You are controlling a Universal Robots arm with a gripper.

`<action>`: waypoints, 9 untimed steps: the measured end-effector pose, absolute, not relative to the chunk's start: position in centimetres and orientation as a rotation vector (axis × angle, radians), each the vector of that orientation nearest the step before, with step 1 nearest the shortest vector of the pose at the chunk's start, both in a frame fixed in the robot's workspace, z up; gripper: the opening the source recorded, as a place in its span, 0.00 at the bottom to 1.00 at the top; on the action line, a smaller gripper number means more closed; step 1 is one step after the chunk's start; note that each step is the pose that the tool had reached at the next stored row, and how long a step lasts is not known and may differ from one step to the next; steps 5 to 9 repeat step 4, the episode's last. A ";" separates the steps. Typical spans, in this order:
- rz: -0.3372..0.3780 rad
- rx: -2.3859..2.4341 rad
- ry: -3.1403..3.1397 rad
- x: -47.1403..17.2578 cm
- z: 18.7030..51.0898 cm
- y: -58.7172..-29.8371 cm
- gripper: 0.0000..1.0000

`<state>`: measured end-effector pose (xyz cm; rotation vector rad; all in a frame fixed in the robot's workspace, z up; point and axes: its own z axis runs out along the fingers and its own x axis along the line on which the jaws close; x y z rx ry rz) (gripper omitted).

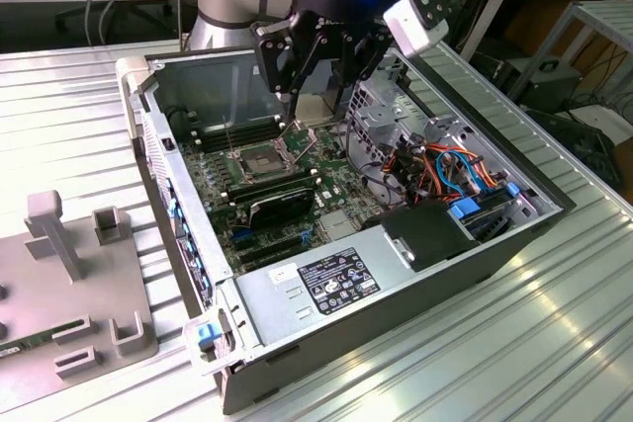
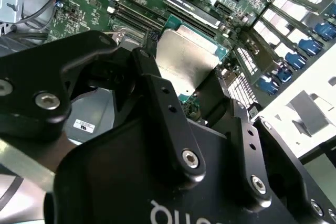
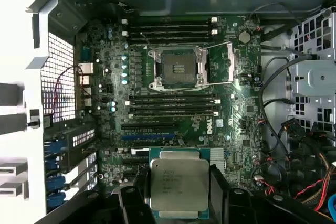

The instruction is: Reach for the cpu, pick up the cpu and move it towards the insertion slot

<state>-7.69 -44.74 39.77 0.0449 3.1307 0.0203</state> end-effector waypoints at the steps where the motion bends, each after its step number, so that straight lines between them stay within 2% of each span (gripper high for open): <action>1: 0.020 0.045 3.131 -7.7 39.8 -44.7 0.55; 9: 0.020 0.045 3.131 -7.6 39.8 -44.7 0.55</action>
